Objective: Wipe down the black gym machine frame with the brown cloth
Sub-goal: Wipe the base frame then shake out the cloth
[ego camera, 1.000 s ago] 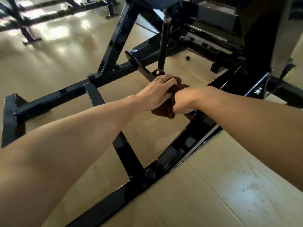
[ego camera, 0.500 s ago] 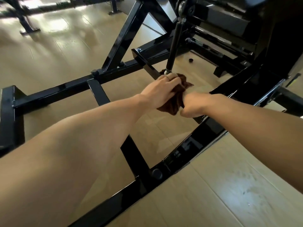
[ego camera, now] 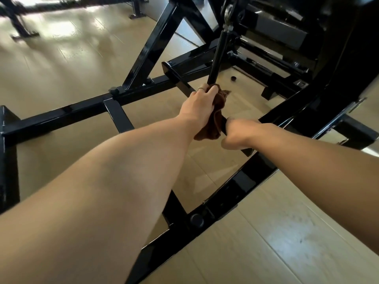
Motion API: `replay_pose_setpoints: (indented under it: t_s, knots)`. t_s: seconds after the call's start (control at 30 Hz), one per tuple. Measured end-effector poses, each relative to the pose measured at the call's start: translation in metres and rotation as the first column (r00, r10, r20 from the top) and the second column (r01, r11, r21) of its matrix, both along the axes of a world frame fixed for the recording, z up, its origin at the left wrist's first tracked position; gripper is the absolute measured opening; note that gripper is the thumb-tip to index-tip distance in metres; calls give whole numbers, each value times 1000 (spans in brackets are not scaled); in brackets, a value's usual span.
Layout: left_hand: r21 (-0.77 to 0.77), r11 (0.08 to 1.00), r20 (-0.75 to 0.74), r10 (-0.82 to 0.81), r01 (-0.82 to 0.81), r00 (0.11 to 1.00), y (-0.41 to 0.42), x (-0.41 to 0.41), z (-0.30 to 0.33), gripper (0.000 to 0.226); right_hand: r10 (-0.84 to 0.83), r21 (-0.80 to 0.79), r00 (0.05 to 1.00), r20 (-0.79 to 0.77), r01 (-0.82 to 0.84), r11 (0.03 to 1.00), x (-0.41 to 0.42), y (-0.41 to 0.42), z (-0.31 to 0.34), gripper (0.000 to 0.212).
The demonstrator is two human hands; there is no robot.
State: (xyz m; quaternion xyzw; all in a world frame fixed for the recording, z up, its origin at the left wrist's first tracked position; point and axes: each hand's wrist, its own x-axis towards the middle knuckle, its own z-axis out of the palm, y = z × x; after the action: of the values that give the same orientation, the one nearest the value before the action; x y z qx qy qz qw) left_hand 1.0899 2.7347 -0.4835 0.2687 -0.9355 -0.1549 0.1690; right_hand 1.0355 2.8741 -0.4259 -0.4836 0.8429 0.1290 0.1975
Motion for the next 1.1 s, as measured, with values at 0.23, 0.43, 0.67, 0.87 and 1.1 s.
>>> replay_pose_setpoints:
  t_s: [0.23, 0.43, 0.67, 0.87, 1.1]
  knots:
    - [-129, 945, -11, -306, 302, 952, 24, 32, -5, 35, 23, -21, 1000, -9, -23, 1000, 1, -2, -8, 20]
    - [-12, 977, 43, -210, 211, 977, -2, 22, 8, 33, 21, -48, 999, 40, -20, 999, -6, 1, -4, 15]
    - [485, 864, -151, 233, -133, 961, 0, 3, 3, 38, -37, -47, 999, -1, 37, 998, -7, -5, -18, 42]
    - [674, 704, 54, 256, -225, 965, 5, 12, 21, 55, -92, -56, 995, -45, 90, 994, -6, -12, -27, 69]
    - [832, 539, -47, 307, -133, 950, 9, 10, 13, 47, -84, -89, 993, -80, 76, 993, -4, -7, -32, 51]
